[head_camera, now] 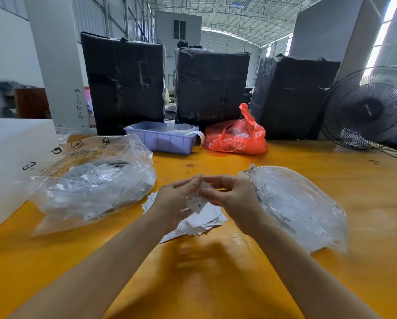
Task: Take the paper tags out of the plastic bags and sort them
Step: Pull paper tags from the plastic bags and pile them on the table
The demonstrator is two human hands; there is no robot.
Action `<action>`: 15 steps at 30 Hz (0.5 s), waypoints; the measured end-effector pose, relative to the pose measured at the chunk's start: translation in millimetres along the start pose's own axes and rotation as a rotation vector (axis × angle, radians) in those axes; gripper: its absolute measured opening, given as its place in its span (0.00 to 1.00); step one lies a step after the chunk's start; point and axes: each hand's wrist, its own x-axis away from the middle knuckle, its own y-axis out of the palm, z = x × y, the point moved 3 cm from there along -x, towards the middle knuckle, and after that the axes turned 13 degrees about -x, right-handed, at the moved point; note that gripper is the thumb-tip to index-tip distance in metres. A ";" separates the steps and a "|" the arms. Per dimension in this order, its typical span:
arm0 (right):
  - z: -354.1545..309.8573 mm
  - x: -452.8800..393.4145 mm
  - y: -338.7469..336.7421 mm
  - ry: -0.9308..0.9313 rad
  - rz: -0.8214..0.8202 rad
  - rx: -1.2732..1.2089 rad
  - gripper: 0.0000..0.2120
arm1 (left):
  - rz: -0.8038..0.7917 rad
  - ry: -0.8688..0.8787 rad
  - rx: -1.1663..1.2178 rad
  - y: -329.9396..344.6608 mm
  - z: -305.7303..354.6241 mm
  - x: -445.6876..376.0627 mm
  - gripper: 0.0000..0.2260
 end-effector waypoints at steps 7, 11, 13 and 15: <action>0.8 -3.9 -11.4 -0.017 0.153 0.069 0.13 | -0.008 -0.013 -0.141 -5.6 1.0 -2.8 0.07; 0.6 -2.5 -7.5 0.024 0.084 0.072 0.07 | 0.015 0.000 -0.150 -5.5 -0.4 -3.6 0.05; 0.5 -4.1 -10.4 0.023 0.136 0.010 0.05 | -0.020 -0.015 -0.219 -6.1 1.1 -3.9 0.08; 0.9 -5.0 -13.9 0.060 0.181 -0.056 0.05 | -0.059 -0.048 -0.298 -8.8 2.9 -3.5 0.10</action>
